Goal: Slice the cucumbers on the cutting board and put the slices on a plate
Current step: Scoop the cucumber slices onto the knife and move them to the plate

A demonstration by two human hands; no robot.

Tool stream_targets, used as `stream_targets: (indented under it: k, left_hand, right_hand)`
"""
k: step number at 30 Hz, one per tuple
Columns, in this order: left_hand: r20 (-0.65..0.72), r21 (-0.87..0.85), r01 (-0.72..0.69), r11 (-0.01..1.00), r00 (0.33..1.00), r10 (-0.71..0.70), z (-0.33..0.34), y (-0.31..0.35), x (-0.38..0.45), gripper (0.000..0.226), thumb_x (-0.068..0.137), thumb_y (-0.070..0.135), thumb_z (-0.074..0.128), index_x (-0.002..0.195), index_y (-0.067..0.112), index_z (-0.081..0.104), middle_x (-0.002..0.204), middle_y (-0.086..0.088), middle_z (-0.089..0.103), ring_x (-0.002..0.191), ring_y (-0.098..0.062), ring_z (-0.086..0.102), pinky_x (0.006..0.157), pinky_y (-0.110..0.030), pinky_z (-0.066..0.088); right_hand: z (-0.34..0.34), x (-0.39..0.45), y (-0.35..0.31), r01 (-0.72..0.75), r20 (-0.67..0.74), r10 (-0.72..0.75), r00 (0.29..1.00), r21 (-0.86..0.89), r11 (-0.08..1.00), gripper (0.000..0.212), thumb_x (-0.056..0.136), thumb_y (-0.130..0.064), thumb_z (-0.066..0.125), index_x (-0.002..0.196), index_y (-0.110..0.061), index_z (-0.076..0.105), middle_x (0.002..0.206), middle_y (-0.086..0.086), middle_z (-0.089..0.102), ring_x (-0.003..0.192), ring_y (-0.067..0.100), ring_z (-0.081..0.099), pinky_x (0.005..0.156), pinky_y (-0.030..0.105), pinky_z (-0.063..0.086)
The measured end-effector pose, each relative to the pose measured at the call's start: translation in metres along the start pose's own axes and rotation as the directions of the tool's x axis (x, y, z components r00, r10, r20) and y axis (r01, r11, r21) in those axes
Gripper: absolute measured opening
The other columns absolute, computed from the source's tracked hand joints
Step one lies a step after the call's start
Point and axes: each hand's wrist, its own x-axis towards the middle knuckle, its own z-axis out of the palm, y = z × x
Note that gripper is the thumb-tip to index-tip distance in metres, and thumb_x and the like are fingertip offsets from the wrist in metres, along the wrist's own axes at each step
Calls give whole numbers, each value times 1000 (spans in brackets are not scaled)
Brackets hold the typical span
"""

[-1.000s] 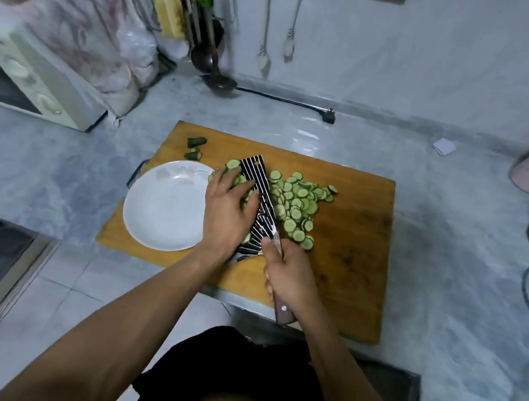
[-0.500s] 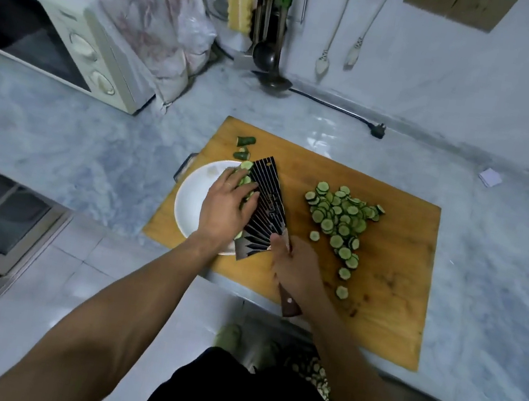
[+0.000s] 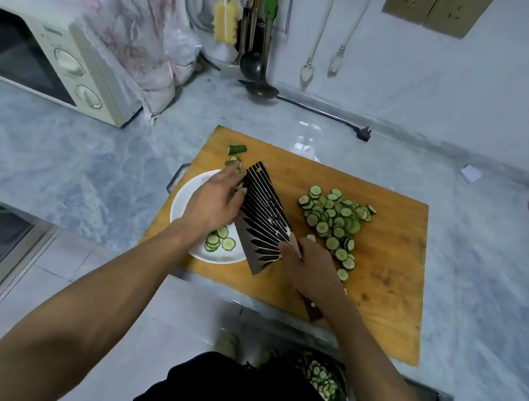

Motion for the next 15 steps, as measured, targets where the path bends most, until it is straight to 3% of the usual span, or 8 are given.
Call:
stream_targets:
  k: [2,6,9,12,15]
  left_hand:
    - [2,23,-66,998,998,66,-1,-1,-5,38,97,22,49,134,23,56,141,3,53,120,-22,56,90,-35,51]
    - [-21,144,-21,989,999,25,-6,-9,-29,25,91,15,54,111,17,69,118,-3,68,103,-28,62,74,-32,48]
    - [-66,147,-14,989,998,24,-8,-6,-33,28,91,16,58,116,11,68,123,-8,66,112,-30,59,88,-34,48]
    - [-29,106,-108,989,993,111,-6,-2,-33,36,93,22,58,128,13,62,134,-7,59,123,-26,53,100,-34,43]
    - [21,153,-113,982,994,111,0,-6,-37,34,92,26,56,122,14,67,131,-6,62,121,-26,55,97,-36,47]
  right_hand:
    - [-4,-1,-3,18,1,-18,1000,3,1000,43,102,-39,51,68,-17,39,61,-2,44,54,8,41,46,19,31]
    - [-10,0,-8,10,-19,-10,1000,13,1000,42,103,-38,50,68,-20,38,63,-4,43,55,7,41,47,19,25]
    - [-11,-2,-10,7,-37,-7,999,6,1000,41,103,-39,50,68,-19,40,64,-4,45,57,7,43,46,19,29]
    - [-7,-3,-13,17,-24,-16,1000,16,1000,41,103,-38,50,68,-19,39,63,-3,44,56,7,43,45,17,33]
    - [-3,-7,-13,10,-26,-8,1000,52,999,41,103,-40,50,69,-19,40,63,-2,47,57,9,45,47,19,26]
